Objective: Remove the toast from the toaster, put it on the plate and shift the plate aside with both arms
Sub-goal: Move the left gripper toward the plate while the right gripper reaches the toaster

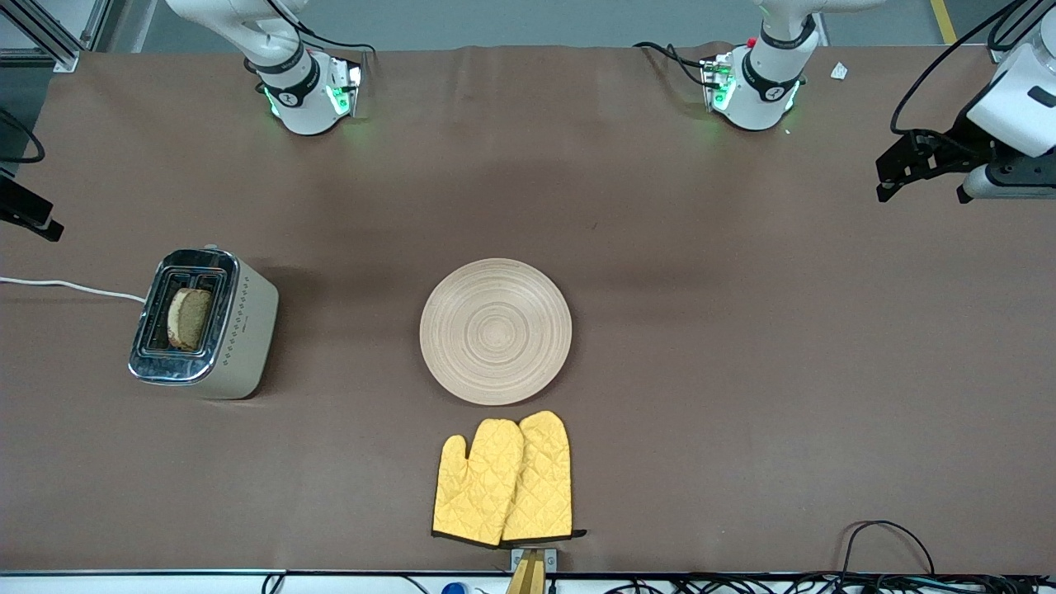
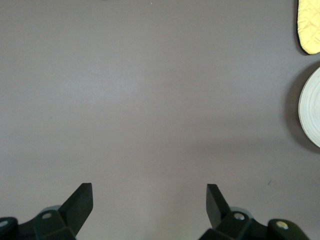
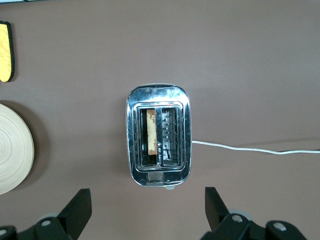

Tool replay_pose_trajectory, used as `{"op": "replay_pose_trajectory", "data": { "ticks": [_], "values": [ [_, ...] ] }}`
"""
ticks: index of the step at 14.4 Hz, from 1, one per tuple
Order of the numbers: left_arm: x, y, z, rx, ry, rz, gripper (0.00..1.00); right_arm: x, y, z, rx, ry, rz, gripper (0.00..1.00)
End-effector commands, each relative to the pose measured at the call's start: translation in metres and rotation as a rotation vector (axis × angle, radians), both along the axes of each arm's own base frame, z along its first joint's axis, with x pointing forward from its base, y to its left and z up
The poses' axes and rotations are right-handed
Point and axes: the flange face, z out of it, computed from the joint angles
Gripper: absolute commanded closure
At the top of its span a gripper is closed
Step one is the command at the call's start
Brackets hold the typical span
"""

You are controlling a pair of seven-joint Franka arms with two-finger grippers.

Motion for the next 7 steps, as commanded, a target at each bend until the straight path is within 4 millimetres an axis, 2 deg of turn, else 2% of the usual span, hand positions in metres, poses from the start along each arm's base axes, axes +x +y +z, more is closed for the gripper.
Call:
{"op": "replay_pose_trajectory", "data": {
  "ticks": [1, 3, 4, 5, 7],
  "values": [
    [0.011, -0.001, 0.003, 0.005, -0.007, 0.003, 0.0, -0.006, -0.001, 0.004, 0.023, -0.014, 0.004, 0.0],
    [0.011, -0.001, 0.003, -0.009, -0.003, 0.002, 0.0, -0.006, -0.001, 0.004, 0.023, -0.014, 0.004, 0.0],
    [0.017, -0.002, -0.005, -0.008, 0.01, -0.006, 0.0, -0.006, -0.001, 0.004, 0.024, -0.014, 0.004, 0.0],
    [0.025, -0.01, -0.005, -0.018, 0.009, -0.027, 0.0, -0.006, -0.001, 0.003, 0.024, -0.011, 0.004, 0.0],
    [0.038, -0.024, -0.033, -0.115, 0.071, -0.059, 0.0, -0.005, 0.003, 0.0, 0.023, 0.0, 0.011, 0.0]
  ]
}}
